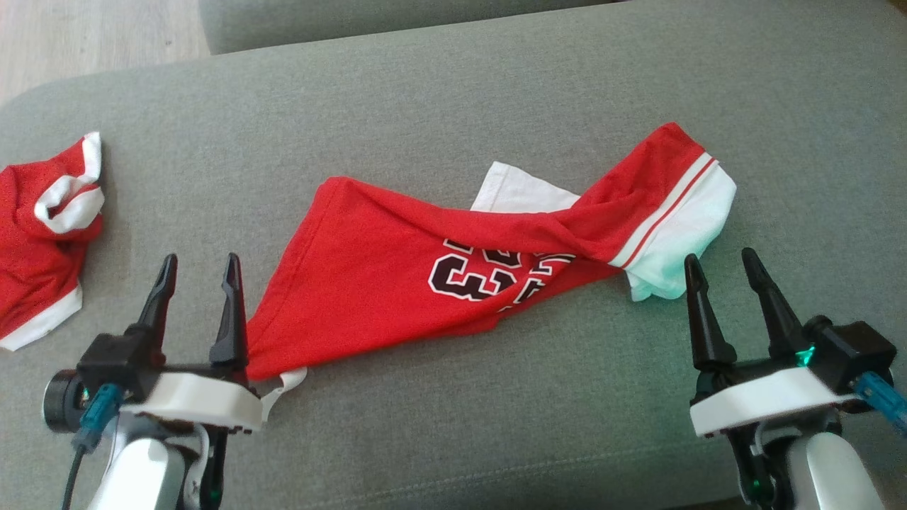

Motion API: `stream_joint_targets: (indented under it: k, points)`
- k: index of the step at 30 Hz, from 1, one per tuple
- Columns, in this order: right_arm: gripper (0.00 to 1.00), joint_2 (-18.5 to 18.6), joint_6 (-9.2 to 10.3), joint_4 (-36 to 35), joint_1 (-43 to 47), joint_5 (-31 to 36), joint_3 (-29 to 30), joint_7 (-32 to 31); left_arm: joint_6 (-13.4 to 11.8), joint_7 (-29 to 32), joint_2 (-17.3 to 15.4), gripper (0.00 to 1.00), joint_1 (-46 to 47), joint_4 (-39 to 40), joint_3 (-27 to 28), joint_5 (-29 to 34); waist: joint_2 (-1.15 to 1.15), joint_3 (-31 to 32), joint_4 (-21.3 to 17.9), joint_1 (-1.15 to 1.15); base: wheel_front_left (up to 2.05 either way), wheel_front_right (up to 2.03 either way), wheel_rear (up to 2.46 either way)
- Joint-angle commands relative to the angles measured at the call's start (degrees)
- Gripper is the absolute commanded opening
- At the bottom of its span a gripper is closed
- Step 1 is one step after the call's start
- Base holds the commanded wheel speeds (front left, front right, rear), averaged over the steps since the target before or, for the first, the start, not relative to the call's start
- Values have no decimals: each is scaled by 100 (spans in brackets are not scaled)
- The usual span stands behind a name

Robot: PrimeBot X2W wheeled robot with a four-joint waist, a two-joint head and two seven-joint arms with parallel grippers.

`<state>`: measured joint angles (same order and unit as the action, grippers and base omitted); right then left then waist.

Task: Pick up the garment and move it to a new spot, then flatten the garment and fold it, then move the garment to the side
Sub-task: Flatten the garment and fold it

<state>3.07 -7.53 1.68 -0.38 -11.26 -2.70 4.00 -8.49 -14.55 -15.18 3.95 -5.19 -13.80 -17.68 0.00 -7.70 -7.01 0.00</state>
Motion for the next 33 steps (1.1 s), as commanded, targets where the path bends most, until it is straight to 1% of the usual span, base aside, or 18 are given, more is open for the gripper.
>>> stream_joint_targets:
  k: [1, 5, 11, 17, 28, 33]
  points:
    - [100, 33, 4, -205, -104, 17, -123, -6, 12, -45, -68, 100, 229, 161, 277, 61, 0, -7, 4, 0, 0, 0, 0]
    - [100, 31, 4, -177, -117, 20, -94, 0, -46, -45, -58, 100, 250, 132, 285, 86, 0, -49, 11, 0, 0, 0, 0]
    - [100, 75, 4, 142, -149, 49, 179, -127, -92, -45, -12, 100, 327, 180, 253, 125, 0, -174, 79, 0, 0, 0, 0]
    - [100, 174, 4, 767, -334, 149, 556, -438, -110, -45, 98, 100, 474, 271, 184, 229, 0, -407, 277, 0, 0, 0, 0]
    - [100, 303, 4, 1623, -1013, 219, 990, -566, 56, -45, 294, 100, 880, 331, 192, 430, 0, -889, 634, 0, 0, 0, 0]
    - [100, 357, 4, 2008, -1296, 139, 1017, -677, 118, -45, 391, 100, 986, 384, 233, 539, 0, -995, 726, 0, 0, 0, 0]
